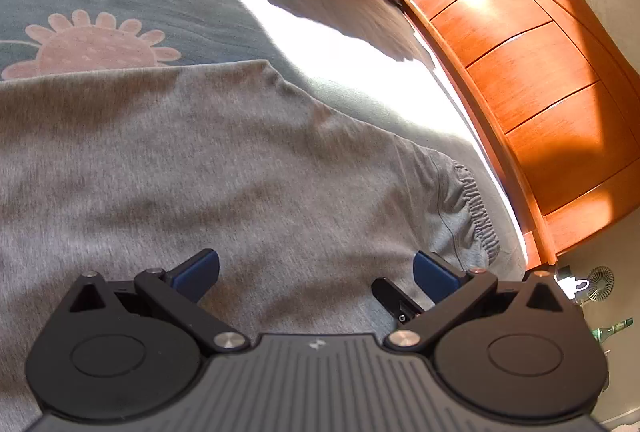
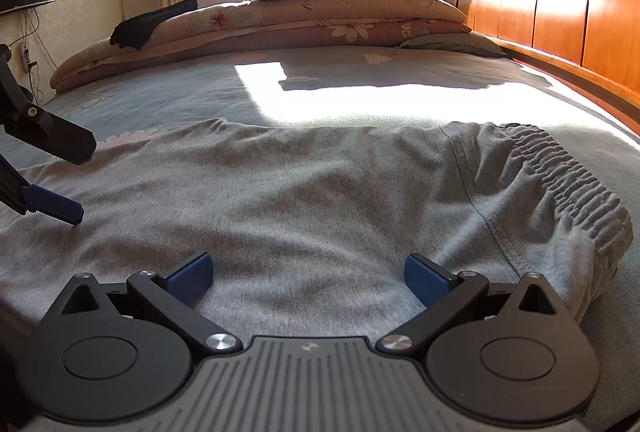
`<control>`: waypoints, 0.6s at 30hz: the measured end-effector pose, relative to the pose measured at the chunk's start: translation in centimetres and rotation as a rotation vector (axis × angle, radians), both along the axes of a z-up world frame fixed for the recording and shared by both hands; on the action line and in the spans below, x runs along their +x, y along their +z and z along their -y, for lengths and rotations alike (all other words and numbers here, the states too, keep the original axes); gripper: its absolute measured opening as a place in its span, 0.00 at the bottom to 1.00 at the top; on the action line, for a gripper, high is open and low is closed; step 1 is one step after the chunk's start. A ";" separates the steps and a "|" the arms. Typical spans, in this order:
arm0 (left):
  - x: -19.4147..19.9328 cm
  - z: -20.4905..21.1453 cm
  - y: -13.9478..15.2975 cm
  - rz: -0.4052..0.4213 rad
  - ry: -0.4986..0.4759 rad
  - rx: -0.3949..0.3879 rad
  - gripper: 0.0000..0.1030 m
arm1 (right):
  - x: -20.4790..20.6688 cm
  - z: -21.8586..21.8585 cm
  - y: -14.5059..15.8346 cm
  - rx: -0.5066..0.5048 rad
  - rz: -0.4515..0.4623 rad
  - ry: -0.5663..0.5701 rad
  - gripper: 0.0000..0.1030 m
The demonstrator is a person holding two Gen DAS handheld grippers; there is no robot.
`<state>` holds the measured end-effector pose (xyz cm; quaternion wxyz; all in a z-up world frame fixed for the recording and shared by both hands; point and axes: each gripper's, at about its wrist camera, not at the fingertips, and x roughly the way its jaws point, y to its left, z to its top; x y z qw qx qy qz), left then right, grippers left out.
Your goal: Fold clothes
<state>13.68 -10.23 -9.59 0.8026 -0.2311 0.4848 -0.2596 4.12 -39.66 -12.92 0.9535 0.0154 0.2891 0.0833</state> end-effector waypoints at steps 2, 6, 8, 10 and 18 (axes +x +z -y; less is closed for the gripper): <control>-0.2 -1.1 -0.3 -0.018 0.031 -0.015 0.99 | 0.0 -0.1 0.0 -0.009 0.001 0.002 1.00; 0.2 -3.4 0.3 -0.010 0.098 0.010 0.99 | 0.0 -0.1 0.0 -0.014 -0.001 0.003 1.00; 0.7 -4.5 0.7 0.000 0.130 0.022 0.99 | -0.1 -0.2 0.0 -0.016 -0.001 0.004 1.00; 1.2 -5.5 1.1 0.010 0.161 0.034 0.99 | -0.1 -0.2 0.0 -0.019 0.000 0.004 1.00; 3.3 -9.9 2.7 0.050 0.289 0.083 0.99 | 0.0 -0.4 -0.1 -0.025 0.001 0.001 1.00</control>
